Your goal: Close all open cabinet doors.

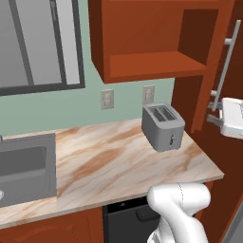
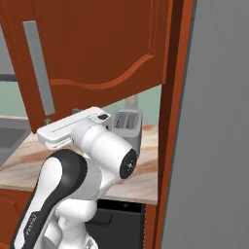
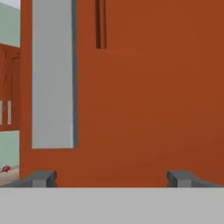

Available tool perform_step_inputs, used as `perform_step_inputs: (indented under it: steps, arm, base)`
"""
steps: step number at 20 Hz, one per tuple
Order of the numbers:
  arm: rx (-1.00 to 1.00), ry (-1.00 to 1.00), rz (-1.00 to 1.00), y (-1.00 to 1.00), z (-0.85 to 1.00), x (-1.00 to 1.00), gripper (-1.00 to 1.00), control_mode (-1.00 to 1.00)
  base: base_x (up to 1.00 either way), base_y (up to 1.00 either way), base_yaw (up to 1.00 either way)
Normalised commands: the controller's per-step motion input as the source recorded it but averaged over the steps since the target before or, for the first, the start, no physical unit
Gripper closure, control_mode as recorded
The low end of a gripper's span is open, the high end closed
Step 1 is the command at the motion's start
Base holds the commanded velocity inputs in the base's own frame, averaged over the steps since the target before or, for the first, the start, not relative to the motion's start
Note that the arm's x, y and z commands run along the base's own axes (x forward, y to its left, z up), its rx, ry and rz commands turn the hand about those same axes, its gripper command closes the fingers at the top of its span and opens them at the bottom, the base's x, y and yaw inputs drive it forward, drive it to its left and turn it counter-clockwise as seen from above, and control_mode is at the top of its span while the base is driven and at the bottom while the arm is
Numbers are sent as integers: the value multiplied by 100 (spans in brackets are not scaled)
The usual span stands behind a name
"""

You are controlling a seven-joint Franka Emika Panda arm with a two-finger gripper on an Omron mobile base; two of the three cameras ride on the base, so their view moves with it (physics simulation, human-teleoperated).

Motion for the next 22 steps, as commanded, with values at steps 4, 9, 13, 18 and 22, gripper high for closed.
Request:
perform_step_inputs:
  steps: [4,9,13,18,22]
  arm:
    - [0,-1,-19,22,0,28,-100,-100]
    - [0,0,-20,23,0,32,-100,-100]
    - [0,0,-20,21,0,39,-100,-100]
    - [0,-1,-19,20,0,43,-100,-100]
    - [0,-2,-18,16,0,42,-100,-100]
  base:
    - [0,0,0]
    - [0,0,0]
    - [0,0,0]
    - [0,0,0]
    - [0,0,0]
